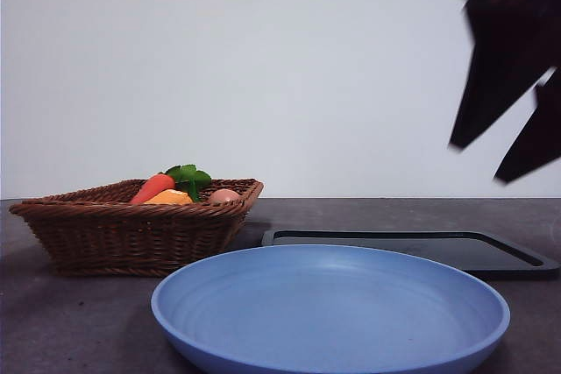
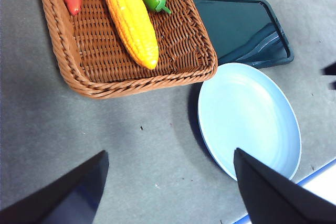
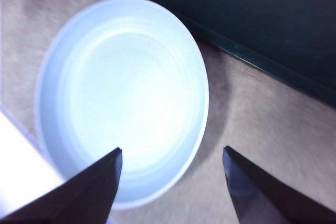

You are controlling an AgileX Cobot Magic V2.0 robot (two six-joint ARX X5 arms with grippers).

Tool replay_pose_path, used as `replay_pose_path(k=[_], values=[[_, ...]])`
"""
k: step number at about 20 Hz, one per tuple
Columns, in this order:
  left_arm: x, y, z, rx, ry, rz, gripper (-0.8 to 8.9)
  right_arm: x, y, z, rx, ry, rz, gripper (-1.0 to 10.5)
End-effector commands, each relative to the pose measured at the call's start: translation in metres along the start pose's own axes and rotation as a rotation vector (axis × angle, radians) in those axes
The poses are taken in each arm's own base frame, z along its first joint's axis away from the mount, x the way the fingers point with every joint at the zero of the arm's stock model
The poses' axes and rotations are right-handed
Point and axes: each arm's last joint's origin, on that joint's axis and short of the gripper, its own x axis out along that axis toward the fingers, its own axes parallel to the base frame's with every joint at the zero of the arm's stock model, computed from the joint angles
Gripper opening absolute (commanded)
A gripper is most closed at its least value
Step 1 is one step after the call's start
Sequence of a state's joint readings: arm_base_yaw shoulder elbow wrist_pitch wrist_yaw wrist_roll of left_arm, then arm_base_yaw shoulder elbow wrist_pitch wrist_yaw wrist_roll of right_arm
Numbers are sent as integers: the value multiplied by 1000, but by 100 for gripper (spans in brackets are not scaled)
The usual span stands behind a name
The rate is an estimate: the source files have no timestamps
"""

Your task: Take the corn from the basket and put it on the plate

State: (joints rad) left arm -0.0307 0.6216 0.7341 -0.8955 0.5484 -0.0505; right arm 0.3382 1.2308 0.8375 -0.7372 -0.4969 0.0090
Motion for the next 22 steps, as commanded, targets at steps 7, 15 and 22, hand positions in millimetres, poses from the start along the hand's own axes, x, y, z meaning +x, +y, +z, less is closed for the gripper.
replay_pose_path(k=[7, 15, 22], values=[[-2, -2, 4, 15, -13, -5, 391, 67, -19, 12, 42, 168, 19, 276], [-2, -2, 4, 16, -15, -5, 390, 85, -22, 12, 41, 199, 23, 3], [4, -1, 24, -21, -26, -11, 390, 66, -13, 11, 52, 181, 22, 3]])
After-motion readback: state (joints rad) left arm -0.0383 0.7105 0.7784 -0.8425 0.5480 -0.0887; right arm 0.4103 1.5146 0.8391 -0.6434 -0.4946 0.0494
